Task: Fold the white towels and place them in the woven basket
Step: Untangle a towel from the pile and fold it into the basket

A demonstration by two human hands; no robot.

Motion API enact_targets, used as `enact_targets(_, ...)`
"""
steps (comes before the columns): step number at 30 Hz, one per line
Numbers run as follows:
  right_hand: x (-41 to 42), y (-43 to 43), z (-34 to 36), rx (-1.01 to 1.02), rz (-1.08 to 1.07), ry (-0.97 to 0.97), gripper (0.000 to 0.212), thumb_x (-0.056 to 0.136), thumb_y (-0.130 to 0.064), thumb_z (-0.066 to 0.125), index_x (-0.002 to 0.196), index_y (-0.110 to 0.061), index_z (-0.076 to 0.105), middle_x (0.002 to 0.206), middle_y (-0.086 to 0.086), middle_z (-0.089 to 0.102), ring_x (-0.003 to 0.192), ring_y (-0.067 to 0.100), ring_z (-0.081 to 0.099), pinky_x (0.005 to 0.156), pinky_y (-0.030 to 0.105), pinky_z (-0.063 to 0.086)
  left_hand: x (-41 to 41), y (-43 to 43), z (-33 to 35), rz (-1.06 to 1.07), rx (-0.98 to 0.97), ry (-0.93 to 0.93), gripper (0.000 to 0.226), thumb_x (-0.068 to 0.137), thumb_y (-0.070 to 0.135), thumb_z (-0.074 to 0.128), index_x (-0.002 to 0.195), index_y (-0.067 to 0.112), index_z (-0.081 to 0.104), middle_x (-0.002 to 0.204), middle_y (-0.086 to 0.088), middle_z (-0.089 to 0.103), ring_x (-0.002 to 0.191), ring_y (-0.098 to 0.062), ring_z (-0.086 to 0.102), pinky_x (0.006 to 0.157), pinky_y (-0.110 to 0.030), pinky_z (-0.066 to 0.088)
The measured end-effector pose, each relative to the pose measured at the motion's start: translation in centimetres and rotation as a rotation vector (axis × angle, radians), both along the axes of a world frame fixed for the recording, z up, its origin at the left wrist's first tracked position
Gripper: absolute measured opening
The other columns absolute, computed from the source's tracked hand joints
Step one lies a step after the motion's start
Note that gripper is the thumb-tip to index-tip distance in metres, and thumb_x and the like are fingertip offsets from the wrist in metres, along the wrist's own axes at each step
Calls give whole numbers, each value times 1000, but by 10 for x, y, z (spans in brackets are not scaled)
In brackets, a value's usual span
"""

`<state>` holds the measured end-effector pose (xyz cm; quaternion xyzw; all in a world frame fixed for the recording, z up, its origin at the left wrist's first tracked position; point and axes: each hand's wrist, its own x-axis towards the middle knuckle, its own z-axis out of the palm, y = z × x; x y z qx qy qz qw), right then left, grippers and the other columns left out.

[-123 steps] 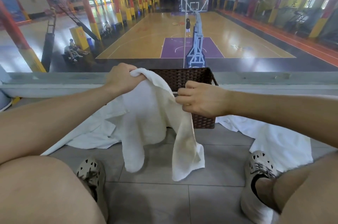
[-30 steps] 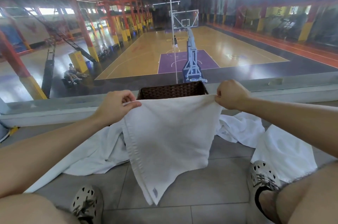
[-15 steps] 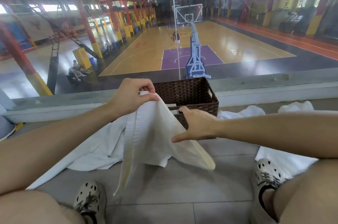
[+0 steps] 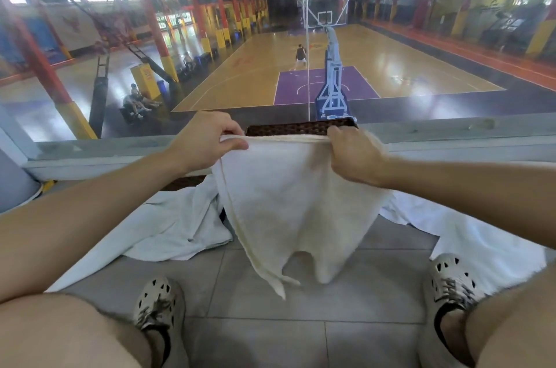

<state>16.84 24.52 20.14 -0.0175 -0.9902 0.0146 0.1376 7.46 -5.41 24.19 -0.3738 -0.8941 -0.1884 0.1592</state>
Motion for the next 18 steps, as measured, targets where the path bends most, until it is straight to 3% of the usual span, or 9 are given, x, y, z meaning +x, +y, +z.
enact_targets(4, 12, 13, 22, 117, -9, 87, 17, 99, -6, 53, 116, -12, 53, 105, 10, 65, 80, 28, 52, 71, 37, 42, 1, 1, 3, 47, 21, 19, 17, 99, 34, 77, 90, 19, 76, 84, 7, 64, 78, -11, 57, 76, -35, 45)
enact_targets(7, 19, 23, 26, 121, -2, 137, 9, 111, -27, 47, 113, -19, 51, 97, 2, 62, 80, 30, 57, 67, 39, 43, 0, -3, 0, 105, 57, 24, 18, 104, 37, 69, 94, 23, 70, 85, 8, 68, 81, -16, 61, 75, -37, 46)
enact_targets(11, 26, 31, 33, 68, 64, 110, 42, 107, -56, 50, 93, -18, 59, 85, 6, 66, 75, 30, 55, 67, 39, 42, 2, -13, 1, 148, 107, -6, 15, 103, 34, 70, 95, 23, 69, 86, 7, 71, 87, -22, 65, 80, -42, 51)
enact_targets(14, 22, 33, 32, -71, 31, 58, 36, 104, -50, 61, 89, -18, 64, 90, 6, 70, 82, 27, 61, 70, 38, 44, 9, -22, 3, 126, 131, -28, 6, 101, 26, 75, 102, 26, 69, 94, 8, 72, 93, -18, 68, 88, -37, 52)
enact_targets(16, 22, 31, 32, -198, 36, 57, 17, 102, -34, 65, 113, -23, 58, 96, 6, 70, 82, 25, 63, 75, 40, 53, 12, -25, 5, 102, 137, -35, 17, 100, 20, 76, 110, 27, 65, 99, 7, 73, 97, -14, 69, 92, -34, 51)
enact_targets(18, 27, 32, 33, -219, 166, 36, 37, 102, -21, 58, 131, -35, 40, 91, 5, 68, 72, 23, 62, 73, 44, 57, 12, -28, 6, 105, 149, -45, 25, 100, 15, 75, 111, 28, 56, 104, 4, 73, 99, -14, 70, 92, -34, 50)
